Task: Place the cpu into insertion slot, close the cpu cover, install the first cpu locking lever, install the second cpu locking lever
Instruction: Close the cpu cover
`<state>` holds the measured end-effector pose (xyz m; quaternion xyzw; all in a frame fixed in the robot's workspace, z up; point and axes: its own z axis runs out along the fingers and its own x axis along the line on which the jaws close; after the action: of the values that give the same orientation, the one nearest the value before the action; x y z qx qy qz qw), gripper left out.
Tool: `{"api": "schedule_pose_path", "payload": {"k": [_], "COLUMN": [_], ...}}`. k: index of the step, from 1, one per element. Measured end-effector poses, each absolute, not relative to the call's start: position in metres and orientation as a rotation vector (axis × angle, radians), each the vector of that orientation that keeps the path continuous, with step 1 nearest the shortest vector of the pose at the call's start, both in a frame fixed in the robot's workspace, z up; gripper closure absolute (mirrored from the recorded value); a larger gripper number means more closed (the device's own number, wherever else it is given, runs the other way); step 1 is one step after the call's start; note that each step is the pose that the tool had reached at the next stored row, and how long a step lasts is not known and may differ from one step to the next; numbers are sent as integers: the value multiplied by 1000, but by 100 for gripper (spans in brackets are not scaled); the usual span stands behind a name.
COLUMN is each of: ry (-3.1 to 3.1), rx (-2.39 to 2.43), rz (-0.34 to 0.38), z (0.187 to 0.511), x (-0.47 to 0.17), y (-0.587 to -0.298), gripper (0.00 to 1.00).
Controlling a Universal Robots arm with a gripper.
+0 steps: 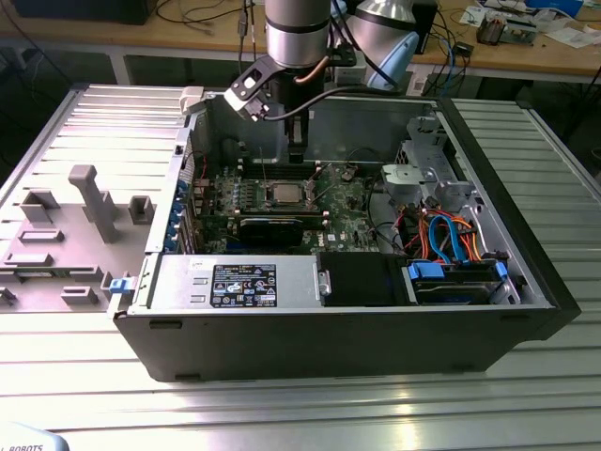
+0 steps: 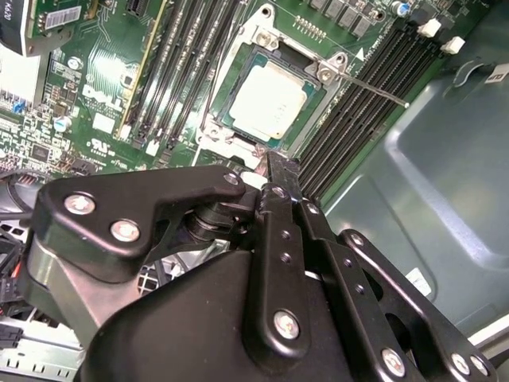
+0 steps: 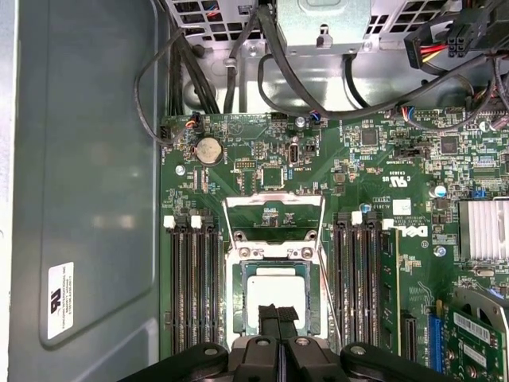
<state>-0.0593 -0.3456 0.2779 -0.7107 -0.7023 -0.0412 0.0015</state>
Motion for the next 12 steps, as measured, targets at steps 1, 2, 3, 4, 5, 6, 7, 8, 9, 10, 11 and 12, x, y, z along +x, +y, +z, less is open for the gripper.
{"api": "schedule_pose_path", "payload": {"k": [1, 2, 3, 4, 5, 6, 7, 8, 9, 10, 11, 12], "ry": [-2204, -2204, -2204, -2204, -2204, -2204, -2204, -2204, -2204, -2204, -2204, -2204], "rx": [-2231, -2231, -2231, -2231, -2231, -2231, -2231, -2231, -2231, -2231, -2231, -2231], "rz": [-129, -129, -129, -129, -129, -129, -129, -129, -129, -129, -129, -129], "z": [278, 278, 278, 278, 278, 278, 278, 278, 278, 278, 278, 278], "x": [-59, -59, -59, -59, -59, -59, -59, -59, -59, -59, -59, -59], "y": [-346, -346, -346, -346, -346, -346, -346, -346, -346, -346, -346, -346], "gripper": [89, 89, 89, 89, 89, 89, 89, 89, 89, 89, 89, 89]}}
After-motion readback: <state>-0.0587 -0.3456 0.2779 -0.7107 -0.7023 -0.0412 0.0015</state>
